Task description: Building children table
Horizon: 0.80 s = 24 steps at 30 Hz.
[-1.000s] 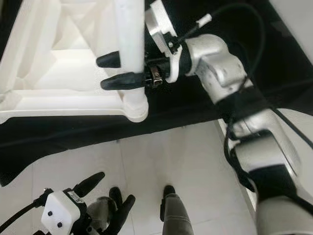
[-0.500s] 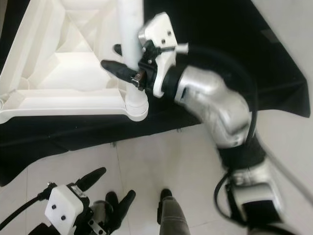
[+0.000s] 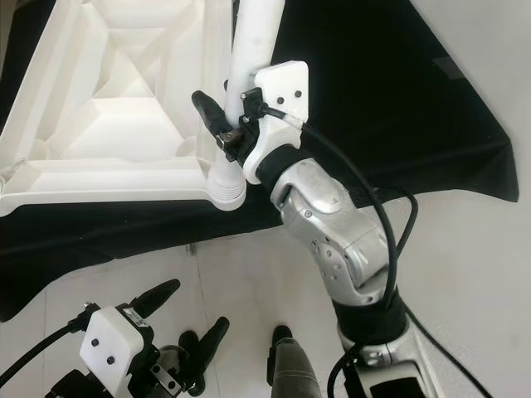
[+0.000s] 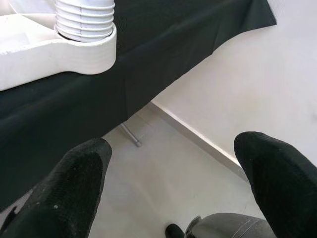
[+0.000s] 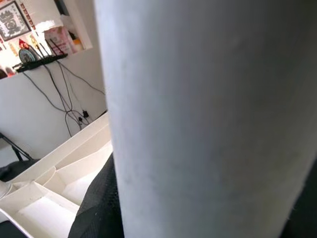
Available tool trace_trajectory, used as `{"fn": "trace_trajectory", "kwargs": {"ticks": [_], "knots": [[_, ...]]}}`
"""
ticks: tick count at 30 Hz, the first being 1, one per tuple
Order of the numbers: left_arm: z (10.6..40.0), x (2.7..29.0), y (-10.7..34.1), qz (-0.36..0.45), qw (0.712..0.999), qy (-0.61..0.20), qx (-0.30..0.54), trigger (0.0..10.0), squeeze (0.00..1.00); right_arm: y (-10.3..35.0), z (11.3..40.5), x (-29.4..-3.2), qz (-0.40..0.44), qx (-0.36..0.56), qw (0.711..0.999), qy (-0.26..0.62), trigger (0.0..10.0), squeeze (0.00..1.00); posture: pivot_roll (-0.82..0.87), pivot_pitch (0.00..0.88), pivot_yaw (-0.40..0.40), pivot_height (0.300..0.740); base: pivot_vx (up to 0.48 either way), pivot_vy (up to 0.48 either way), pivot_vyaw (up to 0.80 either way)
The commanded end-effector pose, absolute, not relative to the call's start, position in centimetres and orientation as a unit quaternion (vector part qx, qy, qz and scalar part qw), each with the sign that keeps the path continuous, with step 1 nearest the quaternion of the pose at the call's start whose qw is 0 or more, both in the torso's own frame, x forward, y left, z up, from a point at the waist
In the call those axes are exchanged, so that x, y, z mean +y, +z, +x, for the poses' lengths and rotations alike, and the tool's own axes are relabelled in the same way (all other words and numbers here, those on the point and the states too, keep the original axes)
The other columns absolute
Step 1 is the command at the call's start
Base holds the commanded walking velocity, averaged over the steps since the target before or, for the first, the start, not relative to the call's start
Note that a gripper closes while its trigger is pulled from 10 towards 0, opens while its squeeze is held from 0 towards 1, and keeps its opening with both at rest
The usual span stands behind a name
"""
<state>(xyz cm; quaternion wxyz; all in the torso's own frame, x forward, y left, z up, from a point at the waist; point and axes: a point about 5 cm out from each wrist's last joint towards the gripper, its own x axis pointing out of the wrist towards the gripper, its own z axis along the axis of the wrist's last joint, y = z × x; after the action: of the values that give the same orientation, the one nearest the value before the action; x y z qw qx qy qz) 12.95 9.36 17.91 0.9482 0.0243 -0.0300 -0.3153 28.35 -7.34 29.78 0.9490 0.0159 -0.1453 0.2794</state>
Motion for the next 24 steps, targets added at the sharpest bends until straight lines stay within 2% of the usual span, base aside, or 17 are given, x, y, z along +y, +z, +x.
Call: {"fn": "trace_trajectory", "kwargs": {"ticks": [1,3,9,10,14,24], "knots": [[12.8,9.3,17.4,0.018,0.947,-0.320,-0.017,10.0,0.00,23.2,29.7,-7.8,-0.041,0.012,0.969,0.245,10.0,0.00,-0.01,0.418,0.036,0.740,0.000,0.000,0.00],[12.9,9.4,17.4,0.019,0.947,-0.321,-0.018,10.0,0.00,23.4,29.3,-7.0,-0.061,-0.014,0.957,0.284,10.0,0.00,-0.01,0.415,0.037,0.740,0.000,0.000,0.00],[13.1,9.4,17.3,0.020,0.946,-0.322,-0.019,10.0,0.00,24.2,28.9,-6.2,-0.092,-0.052,0.941,0.322,10.0,0.00,-0.02,0.405,0.037,0.740,0.000,0.000,0.00],[13.2,9.4,17.3,0.020,0.946,-0.322,-0.020,10.0,0.00,24.4,28.7,-5.7,-0.109,-0.053,0.924,0.364,10.0,0.00,-0.01,0.405,0.036,0.740,0.000,0.000,0.00],[13.2,9.4,17.3,0.020,0.946,-0.321,-0.020,10.0,0.00,24.4,28.7,-5.5,-0.113,-0.053,0.918,0.376,10.0,0.00,-0.01,0.405,0.036,0.740,0.000,0.000,0.00],[13.5,9.4,17.2,0.021,0.947,-0.320,-0.024,10.0,0.00,25.3,29.3,-4.6,-0.150,-0.041,0.880,0.448,10.0,0.00,-0.02,0.408,0.026,0.740,0.000,0.000,0.00]]}}
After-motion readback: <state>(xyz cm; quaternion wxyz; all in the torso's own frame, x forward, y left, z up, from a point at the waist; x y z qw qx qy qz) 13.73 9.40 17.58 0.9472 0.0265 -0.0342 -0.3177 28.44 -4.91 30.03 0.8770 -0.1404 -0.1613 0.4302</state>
